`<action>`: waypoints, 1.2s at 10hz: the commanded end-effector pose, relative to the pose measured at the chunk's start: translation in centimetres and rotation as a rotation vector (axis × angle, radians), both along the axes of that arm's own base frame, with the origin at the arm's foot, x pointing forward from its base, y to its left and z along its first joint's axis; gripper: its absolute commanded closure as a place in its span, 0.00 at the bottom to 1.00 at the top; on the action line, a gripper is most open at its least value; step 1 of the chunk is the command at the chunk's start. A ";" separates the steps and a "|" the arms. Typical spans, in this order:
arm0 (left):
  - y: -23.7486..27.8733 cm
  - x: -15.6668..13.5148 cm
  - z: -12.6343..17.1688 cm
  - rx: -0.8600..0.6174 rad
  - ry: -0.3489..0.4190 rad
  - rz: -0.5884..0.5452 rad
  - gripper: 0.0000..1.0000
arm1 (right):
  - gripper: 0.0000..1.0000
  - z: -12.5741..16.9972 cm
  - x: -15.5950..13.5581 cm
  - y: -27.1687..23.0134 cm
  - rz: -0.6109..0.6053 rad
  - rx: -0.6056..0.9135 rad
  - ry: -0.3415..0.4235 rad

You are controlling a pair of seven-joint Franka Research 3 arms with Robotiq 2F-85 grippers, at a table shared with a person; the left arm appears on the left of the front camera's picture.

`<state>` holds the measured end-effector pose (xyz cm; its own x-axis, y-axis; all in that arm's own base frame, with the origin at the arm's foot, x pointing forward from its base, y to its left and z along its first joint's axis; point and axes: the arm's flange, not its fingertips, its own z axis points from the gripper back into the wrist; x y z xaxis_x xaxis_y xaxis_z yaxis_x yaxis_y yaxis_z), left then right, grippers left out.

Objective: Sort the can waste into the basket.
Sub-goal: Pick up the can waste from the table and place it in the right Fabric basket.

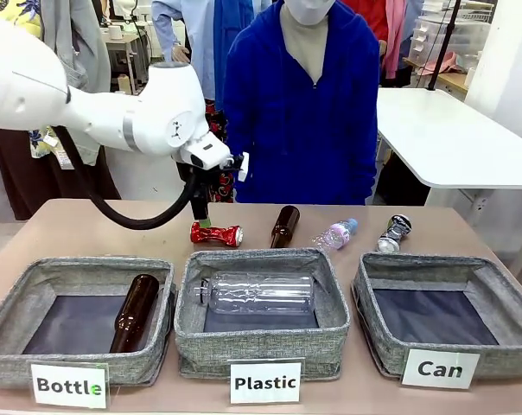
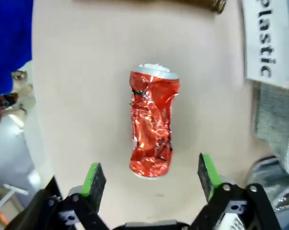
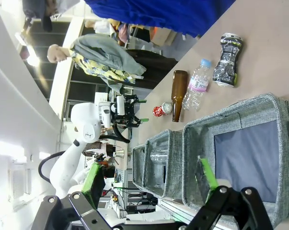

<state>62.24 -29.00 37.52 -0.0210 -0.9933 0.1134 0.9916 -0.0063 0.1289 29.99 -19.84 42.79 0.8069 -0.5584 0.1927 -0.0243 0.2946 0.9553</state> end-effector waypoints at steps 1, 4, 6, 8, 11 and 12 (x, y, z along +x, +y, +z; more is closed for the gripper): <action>-0.3 1.7 -0.9 0.020 0.007 -0.061 0.00 | 0.00 0.2 0.4 0.0 -0.011 0.014 -0.029; -1.4 2.0 -5.0 0.035 0.074 -0.089 0.00 | 0.00 0.2 0.4 0.0 -0.011 0.014 -0.029; -2.0 2.0 -5.8 0.039 0.124 -0.097 0.00 | 0.00 0.2 0.4 0.0 -0.011 0.014 -0.029; -2.1 2.2 -6.6 0.042 0.148 -0.077 0.00 | 0.00 0.2 0.4 0.0 -0.011 0.014 -0.029; -2.1 2.3 -6.7 0.046 0.134 -0.068 0.00 | 0.00 0.2 0.4 0.0 -0.011 0.014 -0.029; -2.1 2.2 -6.7 0.048 0.143 -0.066 0.60 | 0.00 0.2 0.4 0.0 -0.011 0.014 -0.029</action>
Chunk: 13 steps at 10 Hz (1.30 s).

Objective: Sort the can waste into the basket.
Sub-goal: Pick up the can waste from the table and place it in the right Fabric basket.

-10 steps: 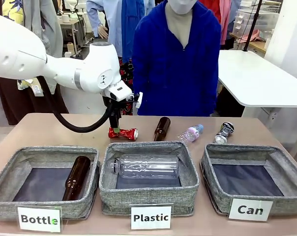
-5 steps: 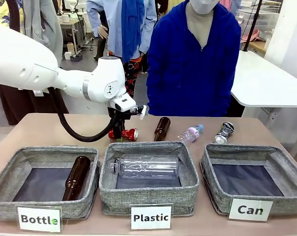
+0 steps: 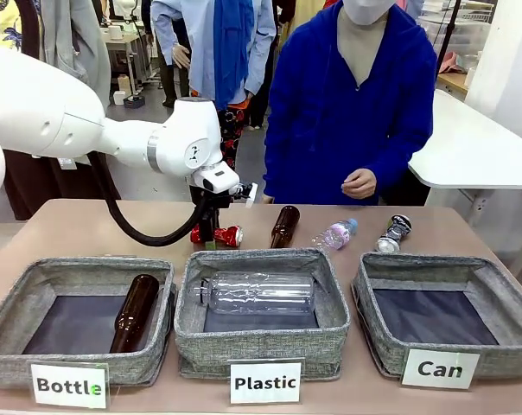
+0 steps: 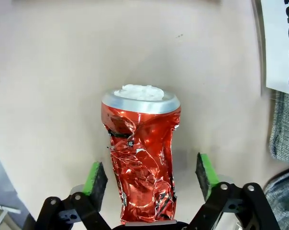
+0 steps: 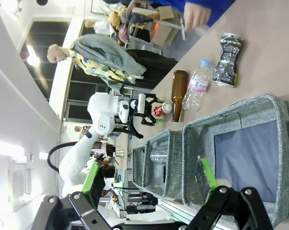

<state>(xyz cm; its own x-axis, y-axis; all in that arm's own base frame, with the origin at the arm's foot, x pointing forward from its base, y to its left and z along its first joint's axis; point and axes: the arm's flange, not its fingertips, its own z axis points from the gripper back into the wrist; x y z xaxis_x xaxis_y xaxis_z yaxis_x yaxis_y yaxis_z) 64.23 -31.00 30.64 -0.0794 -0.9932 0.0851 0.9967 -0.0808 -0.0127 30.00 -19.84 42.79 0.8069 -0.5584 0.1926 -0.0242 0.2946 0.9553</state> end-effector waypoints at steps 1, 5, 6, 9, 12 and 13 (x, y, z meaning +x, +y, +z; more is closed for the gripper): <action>0.0 0.2 0.2 0.017 -0.003 0.007 0.60 | 0.00 0.2 0.4 0.0 -0.011 0.014 -0.029; 0.2 0.1 0.6 0.025 -0.029 0.022 1.00 | 0.00 0.2 0.4 0.0 -0.011 0.014 -0.029; 0.5 0.1 0.9 0.021 -0.034 0.028 1.00 | 0.00 0.2 0.4 0.0 -0.011 0.014 -0.029; 2.4 -0.6 2.9 0.012 -0.040 0.078 1.00 | 0.00 0.2 0.4 0.0 -0.011 0.014 -0.029; 8.3 -5.4 11.2 -0.084 -0.064 0.118 1.00 | 0.00 0.2 0.4 0.0 -0.011 0.014 -0.029; 10.5 -7.9 13.8 -0.110 -0.074 0.134 1.00 | 0.00 0.2 0.4 0.0 -0.011 0.014 -0.029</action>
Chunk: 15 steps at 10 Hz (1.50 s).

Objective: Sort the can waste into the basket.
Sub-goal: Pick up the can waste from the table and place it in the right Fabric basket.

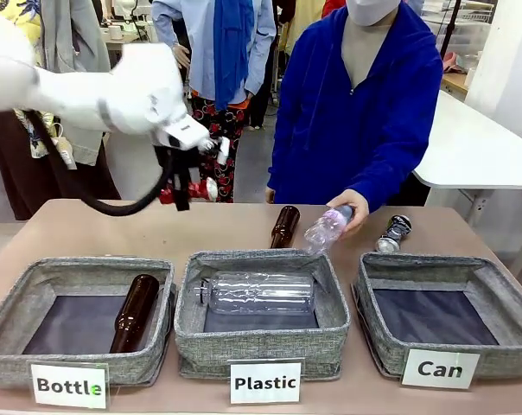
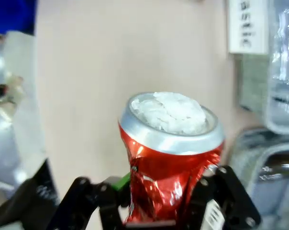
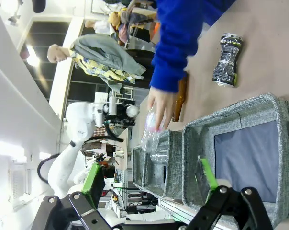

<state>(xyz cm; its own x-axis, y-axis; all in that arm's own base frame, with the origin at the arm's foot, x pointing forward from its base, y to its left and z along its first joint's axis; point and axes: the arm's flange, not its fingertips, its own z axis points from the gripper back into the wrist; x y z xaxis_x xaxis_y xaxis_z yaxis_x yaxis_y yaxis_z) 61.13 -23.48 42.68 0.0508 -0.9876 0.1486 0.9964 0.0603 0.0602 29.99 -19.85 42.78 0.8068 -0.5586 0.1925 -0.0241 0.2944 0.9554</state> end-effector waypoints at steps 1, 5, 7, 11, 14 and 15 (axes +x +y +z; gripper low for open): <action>5.6 -8.1 4.3 -0.058 0.001 0.004 1.00 | 0.00 0.2 0.4 0.0 -0.011 0.014 -0.029; 14.4 -21.6 9.2 -0.147 -0.056 -0.072 1.00 | 0.00 0.2 0.4 0.0 -0.011 0.014 -0.029; 12.5 -25.6 6.5 -0.182 -0.034 -0.019 1.00 | 0.00 0.2 0.4 0.0 -0.011 0.014 -0.029; 14.1 -24.4 8.3 -0.161 -0.028 -0.061 1.00 | 0.00 0.2 0.4 0.0 -0.011 0.014 -0.029; 11.6 -21.5 6.3 -0.471 0.067 0.160 1.00 | 0.00 0.2 0.4 0.0 -0.011 0.014 -0.029; 7.6 -19.9 7.0 -0.543 0.067 0.119 1.00 | 0.00 0.0 0.0 0.0 0.000 0.000 0.000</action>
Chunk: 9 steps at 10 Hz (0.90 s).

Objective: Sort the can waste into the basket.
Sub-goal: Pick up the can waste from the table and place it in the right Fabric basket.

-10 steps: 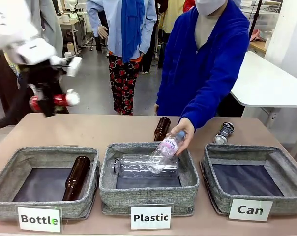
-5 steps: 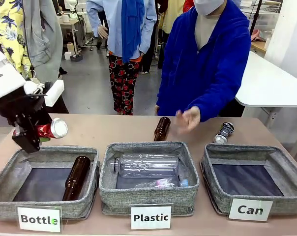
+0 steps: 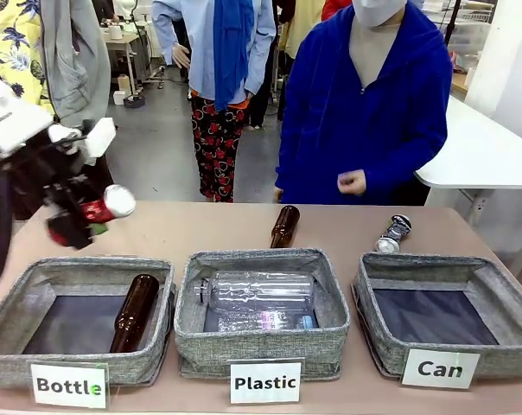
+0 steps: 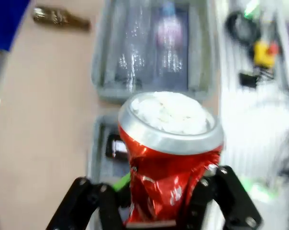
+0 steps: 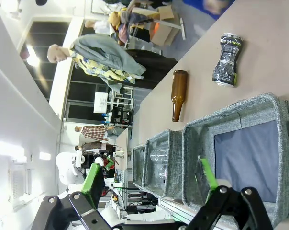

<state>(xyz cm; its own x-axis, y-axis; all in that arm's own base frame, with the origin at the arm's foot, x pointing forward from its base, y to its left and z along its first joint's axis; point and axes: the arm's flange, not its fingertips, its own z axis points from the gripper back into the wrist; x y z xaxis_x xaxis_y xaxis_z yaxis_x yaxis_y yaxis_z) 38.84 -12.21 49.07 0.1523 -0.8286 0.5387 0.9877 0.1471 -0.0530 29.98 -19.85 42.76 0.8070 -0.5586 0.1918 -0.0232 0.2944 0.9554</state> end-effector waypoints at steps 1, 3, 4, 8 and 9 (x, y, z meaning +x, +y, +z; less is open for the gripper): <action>-8.4 3.7 1.9 -0.164 -0.032 0.034 1.00 | 0.00 2.9 -1.2 -3.1 -0.037 0.006 -0.004; -20.4 5.7 4.1 -0.207 -0.078 -0.077 1.00 | 0.00 4.5 -3.6 -7.8 -0.051 -0.005 0.046; -26.6 6.4 4.5 -0.163 -0.102 -0.123 1.00 | 0.00 4.3 -4.7 -9.7 -0.087 -0.069 0.041; -47.1 5.5 0.7 -0.064 -0.105 -0.316 1.00 | 0.00 3.1 -11.5 -16.0 -0.120 -0.206 -0.087; -50.0 5.2 -1.0 -0.031 -0.082 -0.334 1.00 | 0.00 2.6 -13.0 -16.8 -0.085 -0.220 -0.143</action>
